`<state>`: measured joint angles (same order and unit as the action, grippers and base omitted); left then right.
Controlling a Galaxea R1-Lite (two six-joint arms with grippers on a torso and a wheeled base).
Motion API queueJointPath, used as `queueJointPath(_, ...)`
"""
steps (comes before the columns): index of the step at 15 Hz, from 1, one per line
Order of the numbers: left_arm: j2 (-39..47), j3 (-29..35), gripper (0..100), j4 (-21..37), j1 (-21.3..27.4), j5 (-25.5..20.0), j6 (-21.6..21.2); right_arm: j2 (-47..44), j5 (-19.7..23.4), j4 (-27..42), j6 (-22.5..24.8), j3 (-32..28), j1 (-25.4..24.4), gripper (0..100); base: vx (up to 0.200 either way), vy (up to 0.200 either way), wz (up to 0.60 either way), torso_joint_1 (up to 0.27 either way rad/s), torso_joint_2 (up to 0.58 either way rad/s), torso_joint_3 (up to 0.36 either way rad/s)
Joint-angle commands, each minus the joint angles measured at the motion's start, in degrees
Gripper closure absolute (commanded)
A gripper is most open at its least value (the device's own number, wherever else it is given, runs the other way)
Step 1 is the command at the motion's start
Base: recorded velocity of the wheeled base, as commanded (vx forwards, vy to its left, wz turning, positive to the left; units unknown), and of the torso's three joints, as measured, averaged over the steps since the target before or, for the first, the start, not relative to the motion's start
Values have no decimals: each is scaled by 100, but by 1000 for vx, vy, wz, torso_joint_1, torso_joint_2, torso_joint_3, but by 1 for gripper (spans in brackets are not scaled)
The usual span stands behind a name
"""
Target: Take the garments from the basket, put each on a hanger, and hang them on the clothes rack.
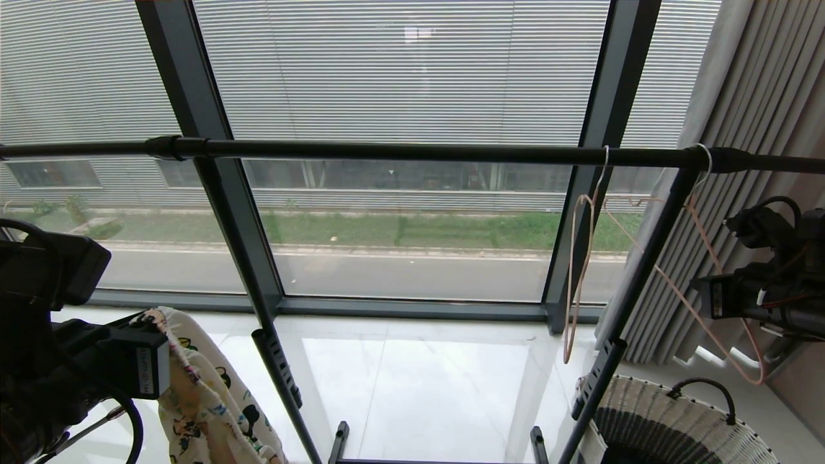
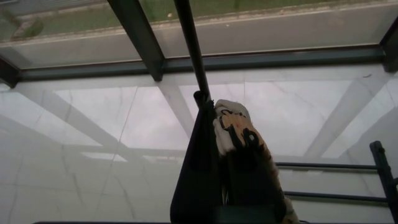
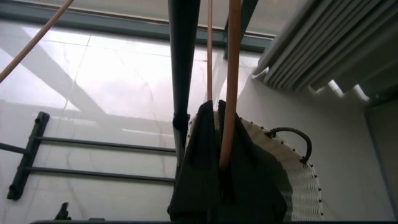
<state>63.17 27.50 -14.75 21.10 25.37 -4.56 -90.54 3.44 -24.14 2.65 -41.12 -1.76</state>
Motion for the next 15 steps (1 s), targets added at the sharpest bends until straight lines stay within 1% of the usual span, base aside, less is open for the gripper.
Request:
queueJointPath(1, -24, 1, 100, -2, -1, 3, -1, 177, -27, -47, -54, 7, 0, 100, 0, 0, 0, 0, 0, 0)
queueJointPath(6, -138, 1, 100, -2, -1, 3, -10, 696, -27, -390, -62, 473, 9, 100, 0, 0, 0, 0, 0, 0)
queueJointPath(9, -147, 1, 100, -2, -1, 3, -98, 845, -71, -645, -62, 684, 96, 100, 0, 0, 0, 0, 0, 0)
queueJointPath(10, -165, 1, 100, -2, -1, 12, -98, 942, -124, -662, -62, 772, 140, 100, 0, 0, 0, 0, 0, 0)
queueJointPath(14, -200, -8, 100, -2, -10, 21, -133, 1346, -115, -662, -54, 1168, 395, 100, 0, 0, 0, 0, 0, 0)
queueJointPath(15, -200, -8, 100, -2, -1, 21, -168, 1443, -106, -662, -54, 1264, 404, 100, -200, 0, 0, -7, -2, 2)
